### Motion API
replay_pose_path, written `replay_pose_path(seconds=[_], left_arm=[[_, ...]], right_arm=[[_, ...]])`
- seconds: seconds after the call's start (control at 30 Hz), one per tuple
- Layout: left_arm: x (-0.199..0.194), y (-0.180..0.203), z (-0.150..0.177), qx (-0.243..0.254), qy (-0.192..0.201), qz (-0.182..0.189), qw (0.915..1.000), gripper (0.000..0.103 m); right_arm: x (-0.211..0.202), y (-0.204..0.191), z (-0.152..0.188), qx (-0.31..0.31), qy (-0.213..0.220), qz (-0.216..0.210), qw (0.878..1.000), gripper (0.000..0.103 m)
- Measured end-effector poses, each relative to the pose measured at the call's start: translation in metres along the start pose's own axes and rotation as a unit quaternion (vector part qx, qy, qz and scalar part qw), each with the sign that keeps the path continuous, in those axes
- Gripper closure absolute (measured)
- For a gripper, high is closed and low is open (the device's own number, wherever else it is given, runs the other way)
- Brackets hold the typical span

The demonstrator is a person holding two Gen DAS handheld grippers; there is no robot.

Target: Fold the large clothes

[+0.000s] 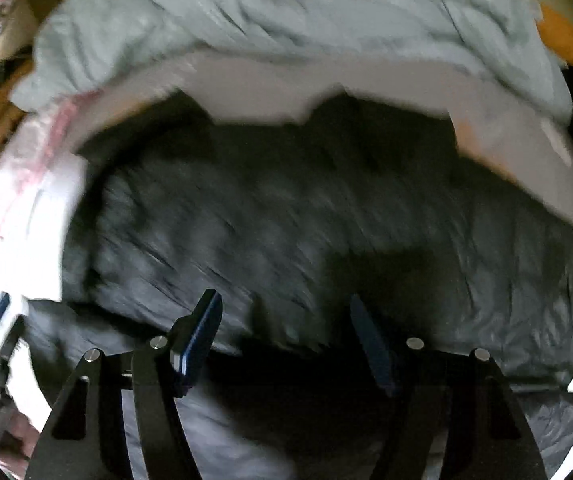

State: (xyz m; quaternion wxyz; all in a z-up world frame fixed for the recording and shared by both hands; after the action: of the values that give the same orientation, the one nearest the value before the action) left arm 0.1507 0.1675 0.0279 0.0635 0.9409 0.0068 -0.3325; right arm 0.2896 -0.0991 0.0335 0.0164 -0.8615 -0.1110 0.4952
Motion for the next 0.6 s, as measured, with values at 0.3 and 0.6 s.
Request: replay_pose_path(seconds=[0.3, 0.6], left_arm=[[0.043, 0.0, -0.037, 0.043, -0.023, 0.016, 0.9987, 0.029], [0.094, -0.016, -0.009, 0.041, -0.086, 0.031, 0.9949, 0.093]], right_arm=[[0.026, -0.038, -0.05, 0.051, 0.036, -0.115, 0.991, 0.033], [0.117, -0.078, -0.098, 0.131, -0.012, -0.232, 0.964, 0.042]])
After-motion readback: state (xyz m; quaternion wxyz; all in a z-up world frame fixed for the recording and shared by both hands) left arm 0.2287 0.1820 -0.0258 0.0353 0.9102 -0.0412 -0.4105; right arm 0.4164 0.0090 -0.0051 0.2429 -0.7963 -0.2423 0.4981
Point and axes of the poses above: each gripper's, at about its wrist camera, not at the fingertips, and x roughly the way its jaws point, y to its right, z to its underside, the point moved 3 cm from there along x, roughly the way its jaws point
